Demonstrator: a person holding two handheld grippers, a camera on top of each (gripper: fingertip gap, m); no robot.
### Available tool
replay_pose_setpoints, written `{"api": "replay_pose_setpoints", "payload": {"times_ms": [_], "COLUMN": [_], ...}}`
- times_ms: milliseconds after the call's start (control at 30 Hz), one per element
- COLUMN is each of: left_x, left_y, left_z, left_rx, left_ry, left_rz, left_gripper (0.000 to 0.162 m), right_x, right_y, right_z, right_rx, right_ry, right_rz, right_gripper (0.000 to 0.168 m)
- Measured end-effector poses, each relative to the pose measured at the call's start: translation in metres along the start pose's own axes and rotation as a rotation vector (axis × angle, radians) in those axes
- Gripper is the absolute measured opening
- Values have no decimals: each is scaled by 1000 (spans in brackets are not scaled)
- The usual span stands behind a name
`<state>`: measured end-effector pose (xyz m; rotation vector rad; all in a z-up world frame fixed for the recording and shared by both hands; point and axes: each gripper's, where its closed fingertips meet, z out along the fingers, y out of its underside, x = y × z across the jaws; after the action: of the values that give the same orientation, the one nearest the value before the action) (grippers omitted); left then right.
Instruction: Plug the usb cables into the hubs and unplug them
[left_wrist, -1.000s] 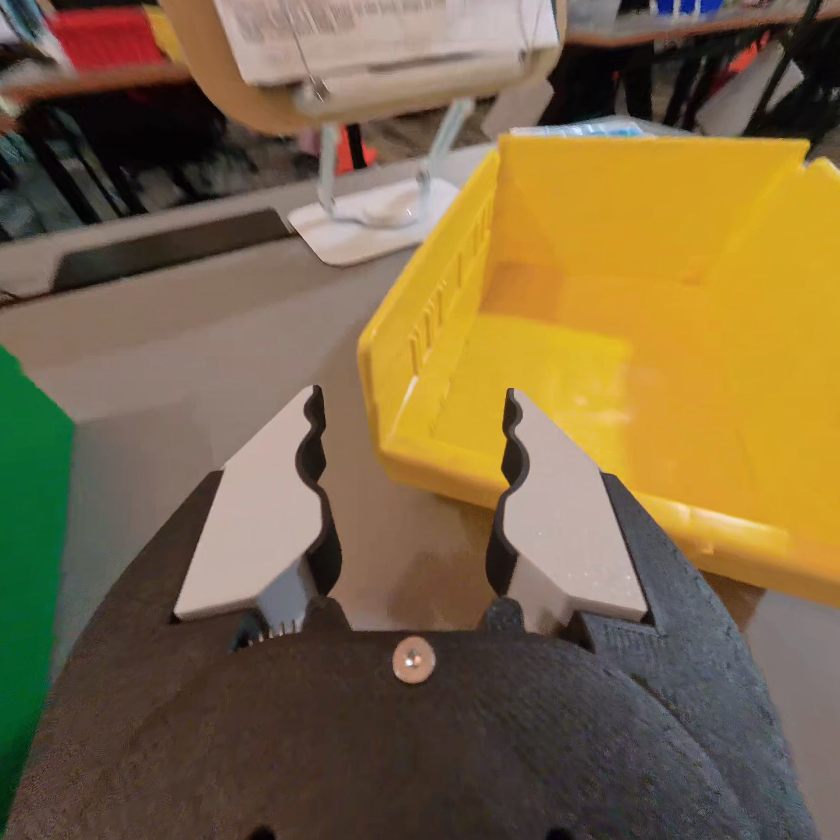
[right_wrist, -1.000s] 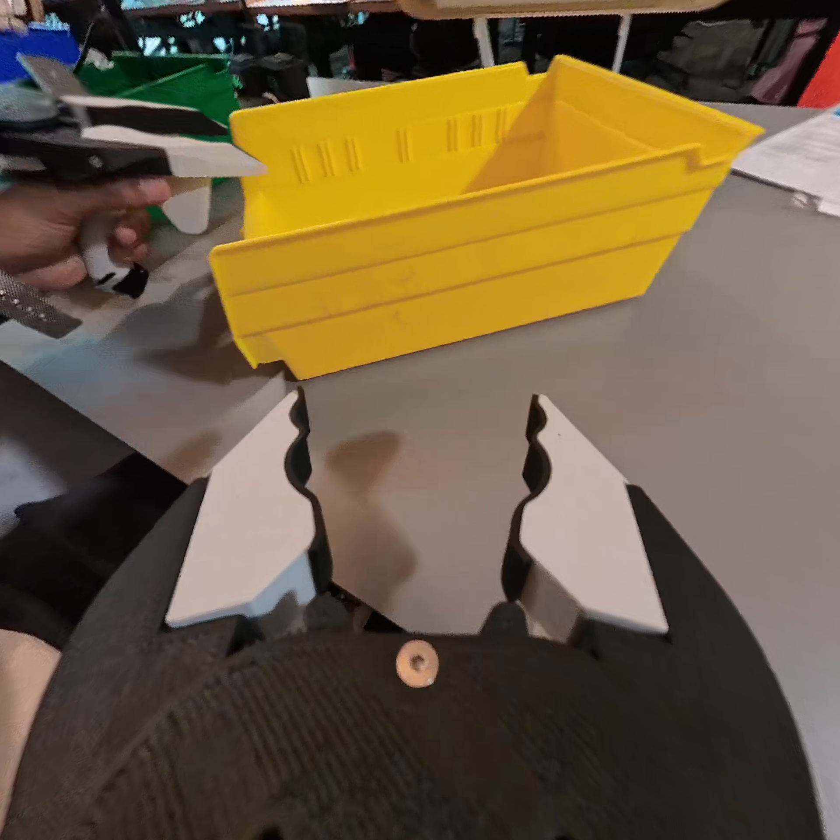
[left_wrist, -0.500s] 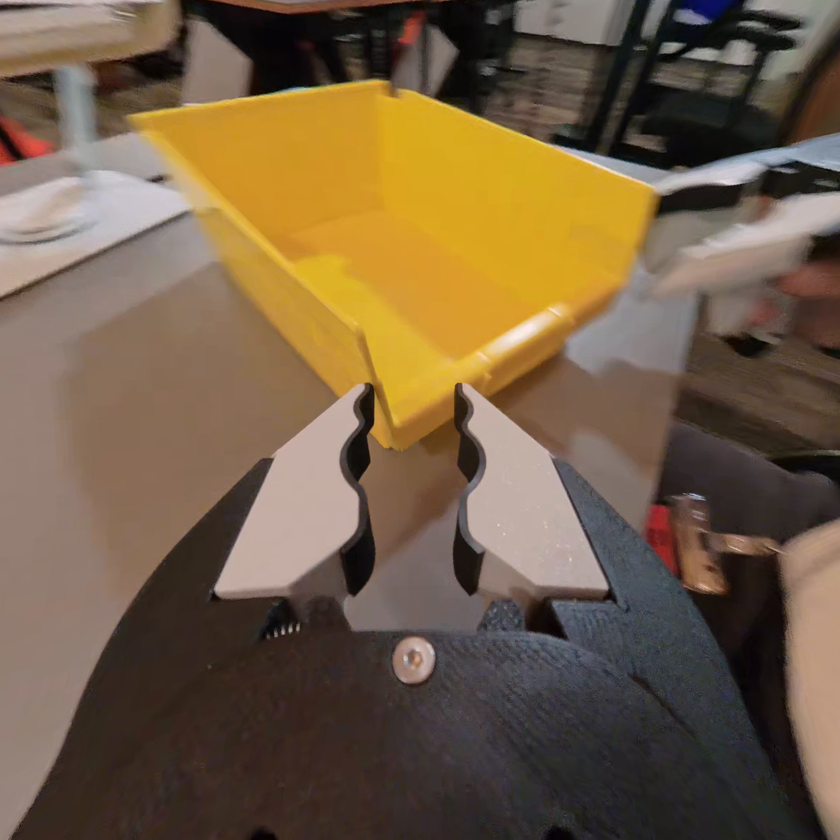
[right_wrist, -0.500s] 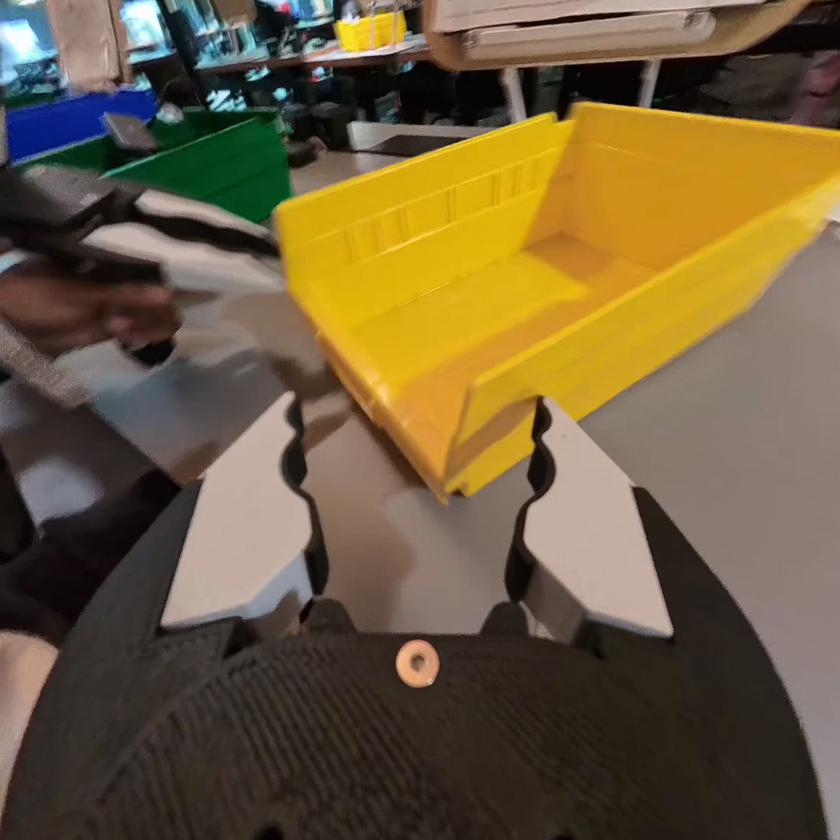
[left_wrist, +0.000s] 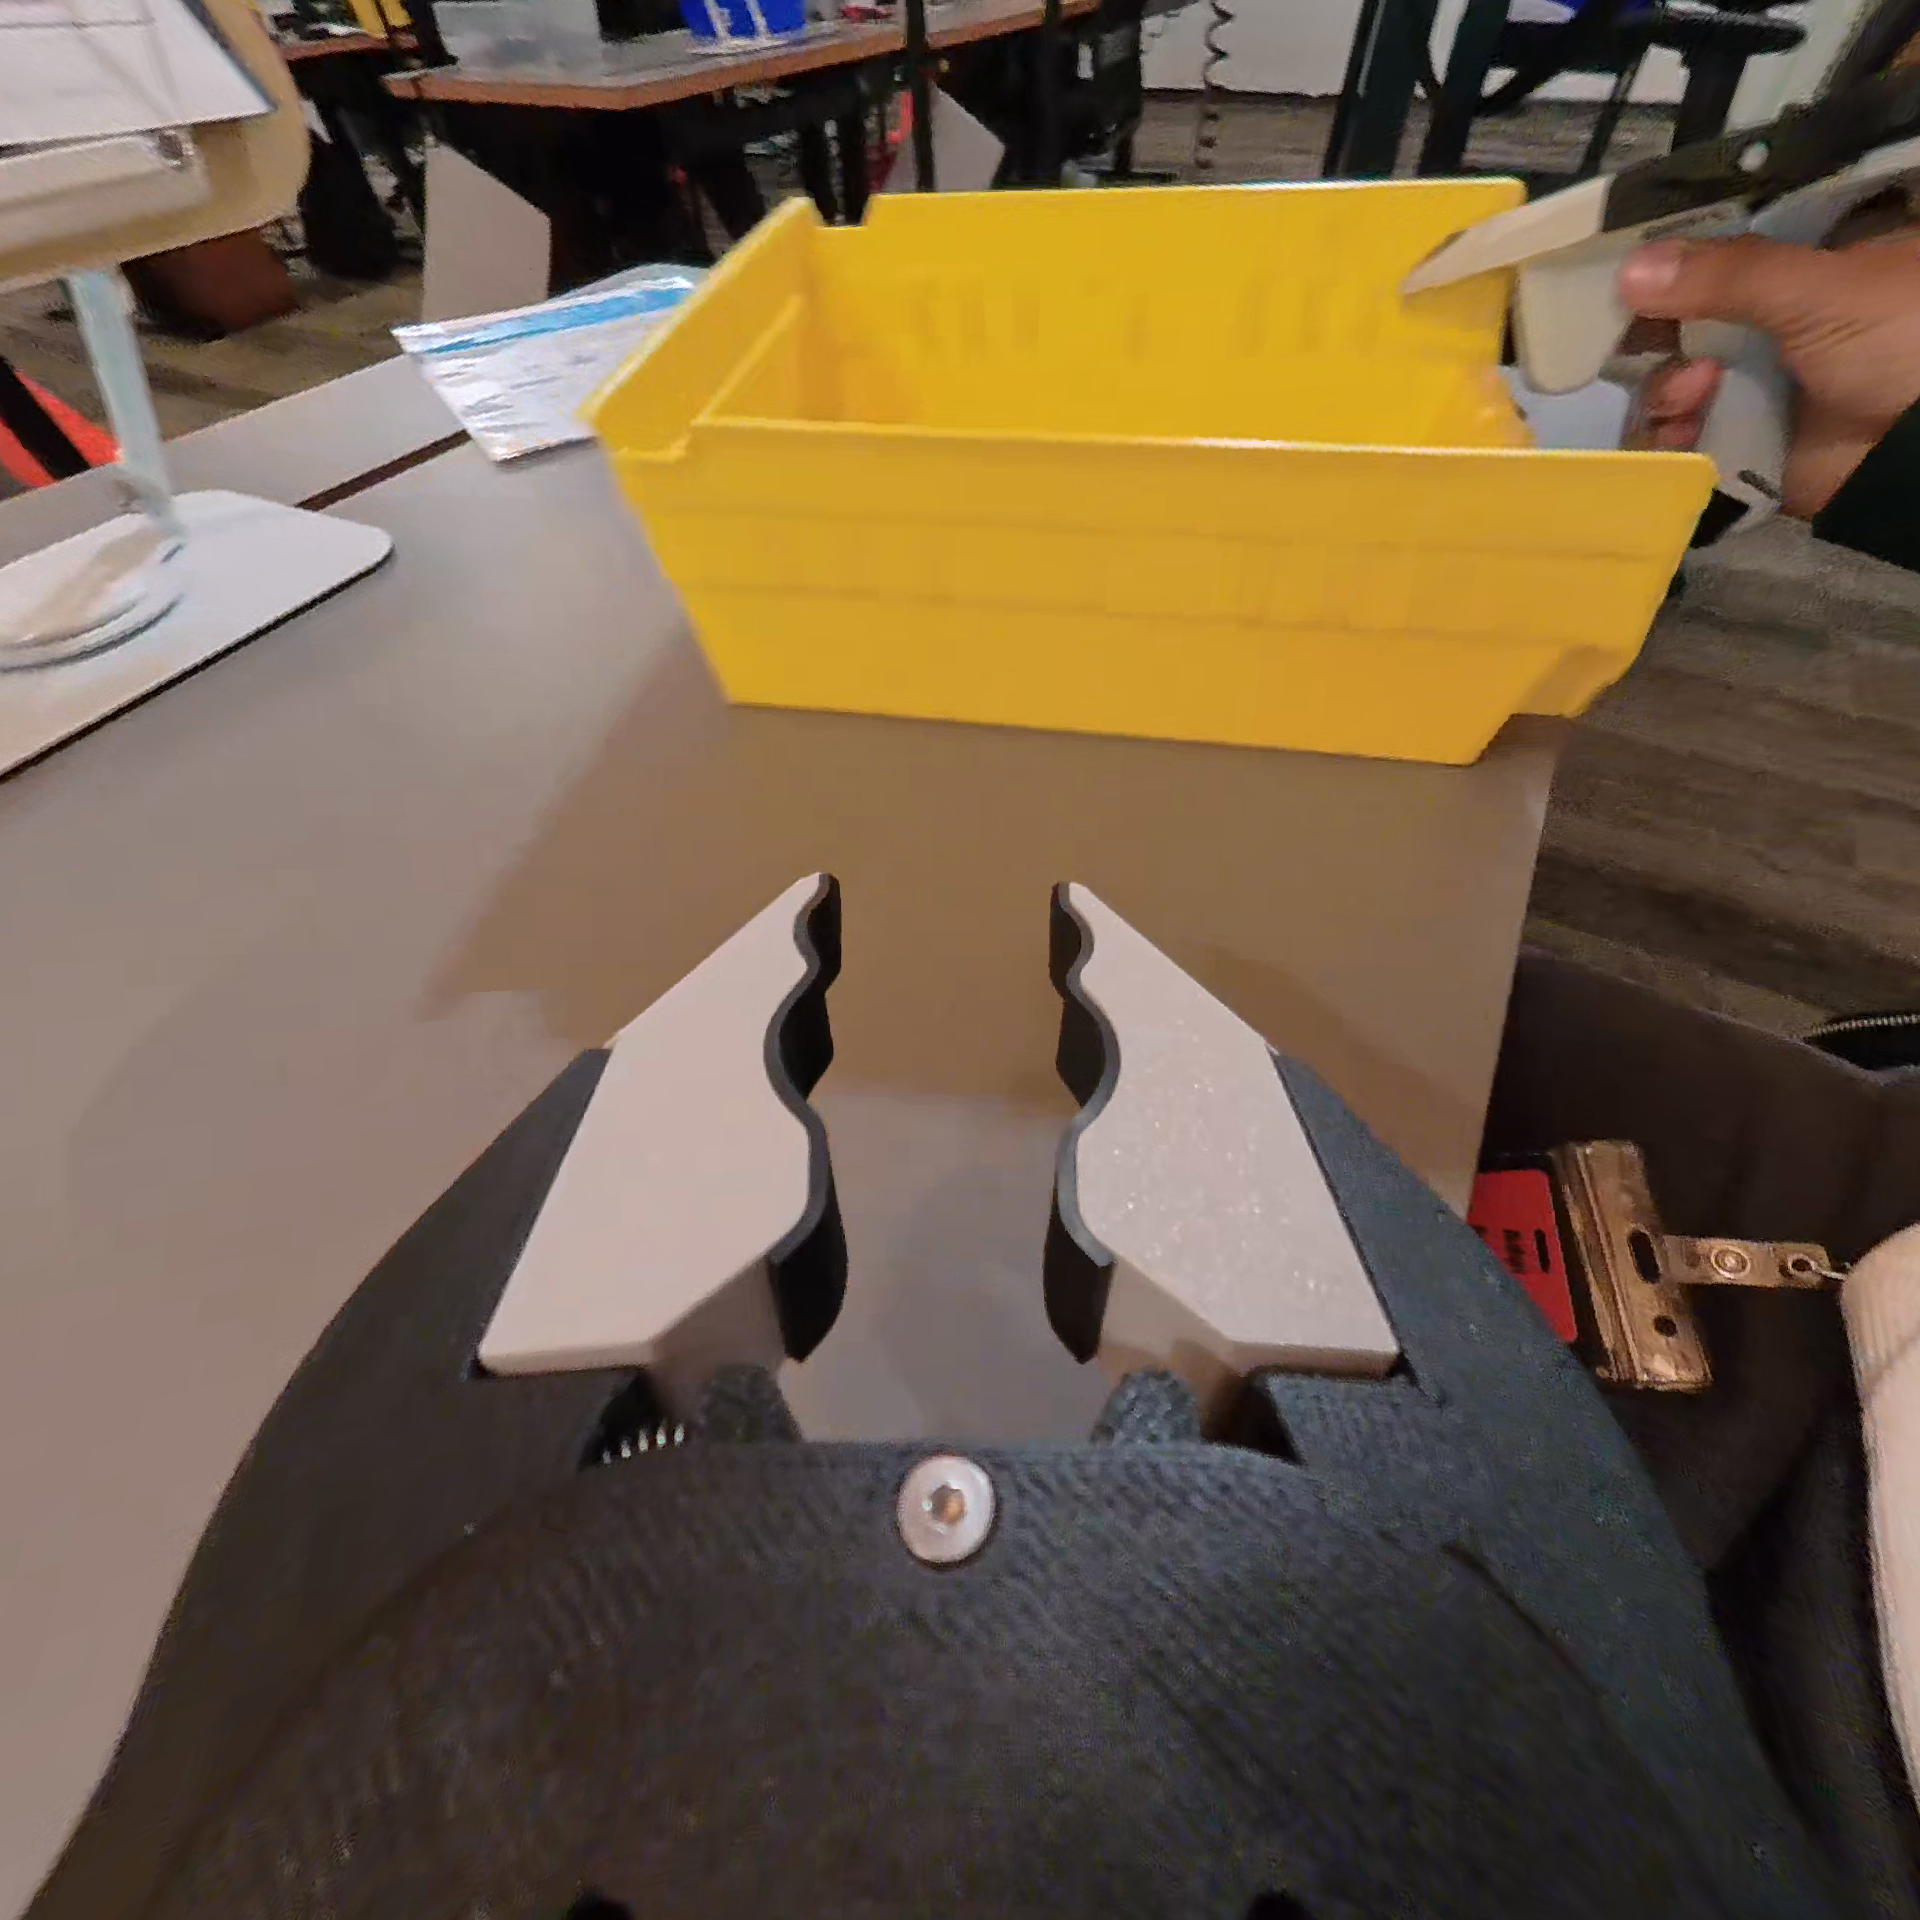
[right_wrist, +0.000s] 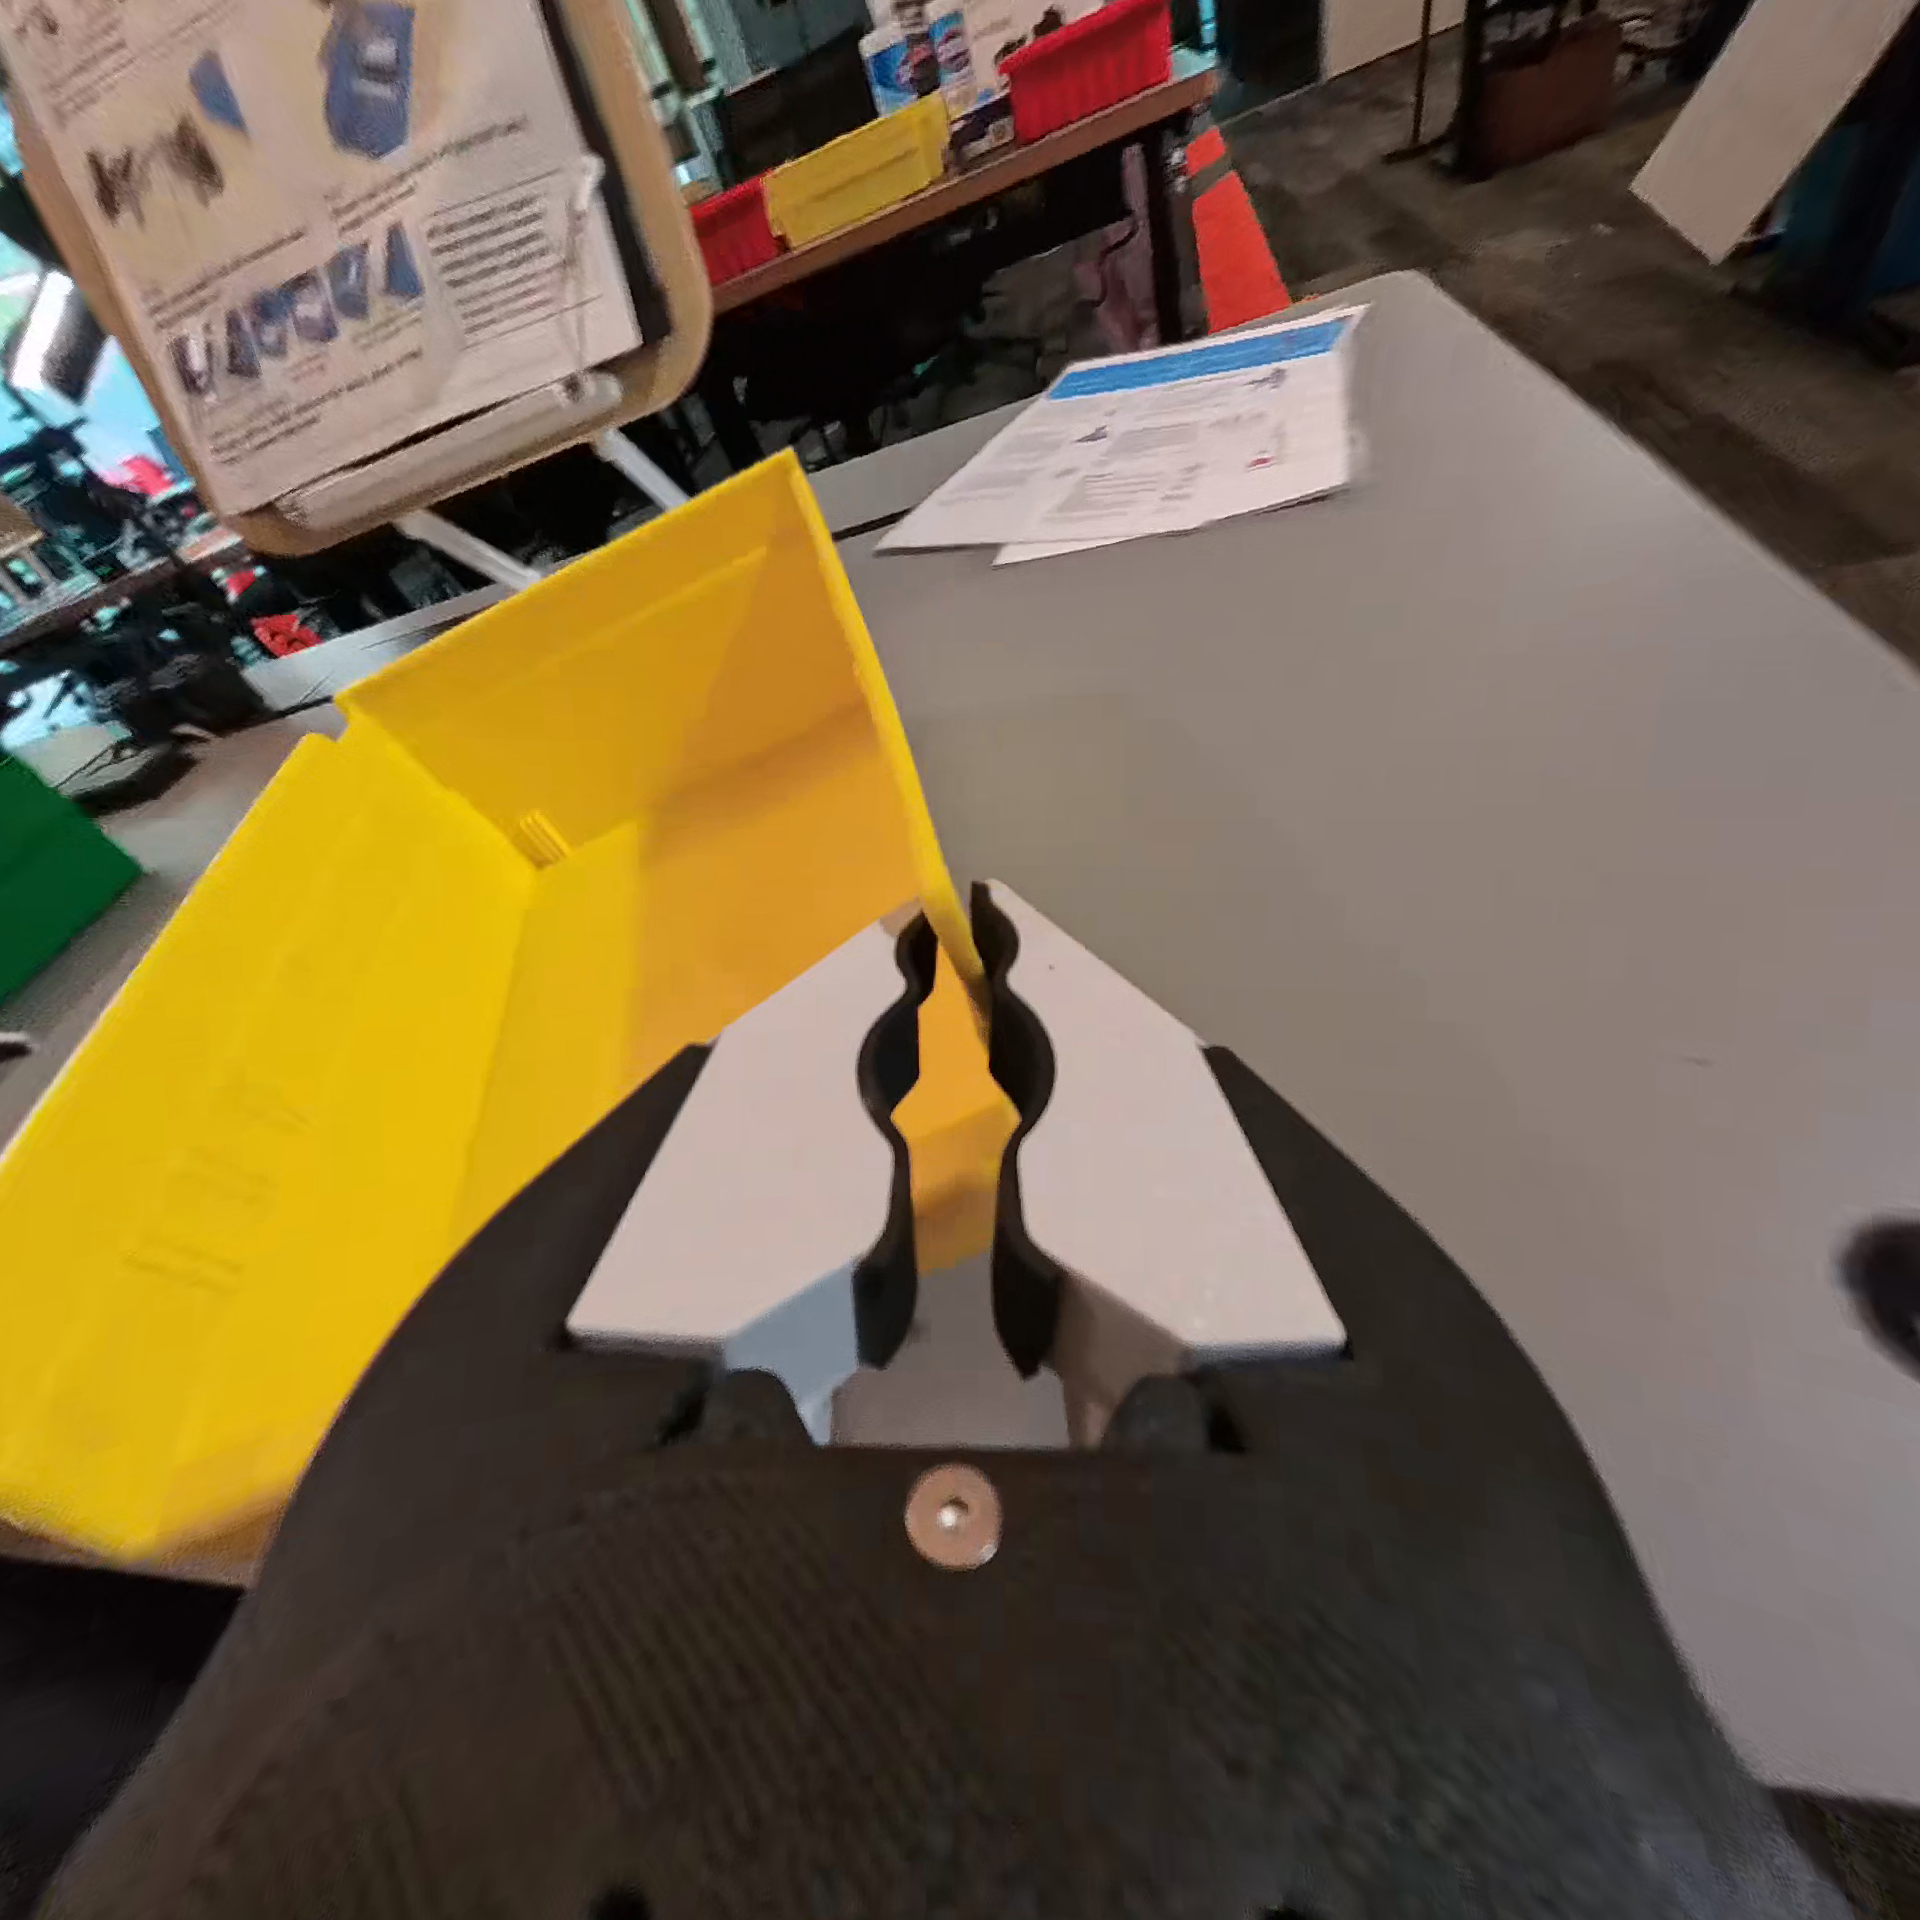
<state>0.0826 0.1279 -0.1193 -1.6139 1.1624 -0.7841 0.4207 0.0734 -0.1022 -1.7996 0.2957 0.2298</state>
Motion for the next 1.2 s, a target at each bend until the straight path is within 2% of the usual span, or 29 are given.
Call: {"api": "replay_pose_setpoints", "payload": {"times_ms": [367,433,467,500,533,567,600,667,733,800,900,967,1000,1067,1133,1200], "left_x": [-27,-35,-46,-63,-83,-101,-113,-130,-143,-154,-163,-167,-167,-166,-161,-160], "left_y": [-1,-1,-1,-1,0,-1,-5,-13,-17,-20,-26,-27,-26,-22,-19,-16], "left_z": [-6,-8,-11,-17,-27,-39,-51,-71,-88,-104,-126,-140,-145,-152,-159,-174], "left_rx": [30,29,31,31,26,32,51,113,170,203,253,271,272,268,272,272], "left_ry": [-82,-137,-210,-320,-457,-577,-654,-745,-803,-845,-885,-910,-913,-914,-905,-952], "left_rz": [-110,-111,-114,-119,-125,-127,-126,-138,-173,-206,-221,-189,-167,-135,-99,-42], "left_gripper": [35,40,48,60,74,77,78,85,87,89,89,86,79,71,62,59], "right_x": [89,99,100,99,93,82,67,24,-41,-115,-234,-295,-313,-333,-337,-334], "right_y": [-16,-18,-19,-23,-31,-45,-62,-88,-96,-85,-37,18,42,75,94,105], "right_z": [-14,-15,-17,-20,-25,-33,-42,-56,-57,-50,-31,-24,-22,-17,-12,-7], "right_rx": [57,74,74,74,93,142,208,305,322,299,209,-6,-109,-208,-249,-290], "right_ry": [235,277,284,280,263,235,205,134,-11,-181,-554,-830,-917,-997,-1020,-1024], "right_rz": [-42,-24,-8,10,18,1,-38,-128,-235,-347,-446,-414,-391,-367,-376,-401], "right_gripper": [2,3,4,19,49,57,58,63,58,48,28,33,35,36,35,35]}}
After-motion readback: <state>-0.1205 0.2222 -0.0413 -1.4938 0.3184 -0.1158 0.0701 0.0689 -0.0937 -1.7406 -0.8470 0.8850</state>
